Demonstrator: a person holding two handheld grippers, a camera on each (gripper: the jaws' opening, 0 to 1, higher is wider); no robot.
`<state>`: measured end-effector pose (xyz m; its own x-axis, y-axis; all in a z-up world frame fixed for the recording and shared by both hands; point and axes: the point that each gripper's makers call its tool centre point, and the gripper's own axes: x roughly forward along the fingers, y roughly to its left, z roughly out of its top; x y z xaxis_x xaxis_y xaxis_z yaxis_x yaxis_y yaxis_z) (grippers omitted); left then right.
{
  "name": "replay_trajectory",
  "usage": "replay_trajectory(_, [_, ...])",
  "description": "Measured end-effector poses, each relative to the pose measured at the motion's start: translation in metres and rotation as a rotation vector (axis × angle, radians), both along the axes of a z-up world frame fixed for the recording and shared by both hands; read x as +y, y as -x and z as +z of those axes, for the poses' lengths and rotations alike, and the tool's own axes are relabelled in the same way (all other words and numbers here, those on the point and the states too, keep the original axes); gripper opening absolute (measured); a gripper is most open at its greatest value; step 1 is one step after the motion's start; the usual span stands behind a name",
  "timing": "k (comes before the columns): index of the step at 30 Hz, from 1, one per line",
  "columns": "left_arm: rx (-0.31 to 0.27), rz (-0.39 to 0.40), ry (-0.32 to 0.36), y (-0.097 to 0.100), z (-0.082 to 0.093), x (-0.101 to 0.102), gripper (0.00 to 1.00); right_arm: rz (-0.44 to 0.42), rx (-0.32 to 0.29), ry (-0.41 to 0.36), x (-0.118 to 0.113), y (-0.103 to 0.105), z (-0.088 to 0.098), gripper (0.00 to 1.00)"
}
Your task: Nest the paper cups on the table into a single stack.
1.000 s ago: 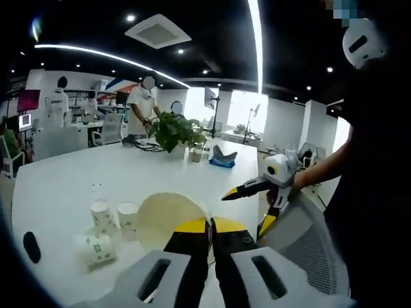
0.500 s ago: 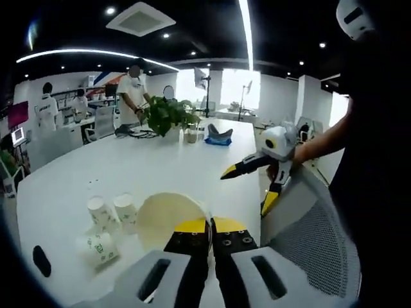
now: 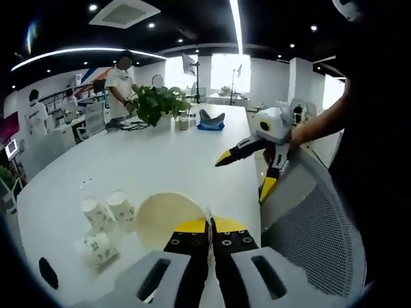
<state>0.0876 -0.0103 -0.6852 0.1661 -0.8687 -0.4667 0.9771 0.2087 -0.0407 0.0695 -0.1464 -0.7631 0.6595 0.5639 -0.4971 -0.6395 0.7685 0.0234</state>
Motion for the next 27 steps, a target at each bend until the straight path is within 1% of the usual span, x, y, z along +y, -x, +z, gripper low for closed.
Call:
replay_trajectory(5, [-0.016,-0.031,-0.045,0.001,-0.006,-0.005,0.0,0.0,0.001,0.002,-0.001,0.0,-0.001,0.88])
replay_trajectory(13, [-0.017,-0.058,-0.101,0.003,-0.015,-0.007,0.0,-0.004,0.002,0.003,-0.002,-0.001,-0.001,0.88])
replay_trajectory(27, [-0.033,-0.118,-0.164,0.002,-0.026,-0.011,0.0,-0.008,0.005,0.005,-0.003,-0.001,-0.002,0.87])
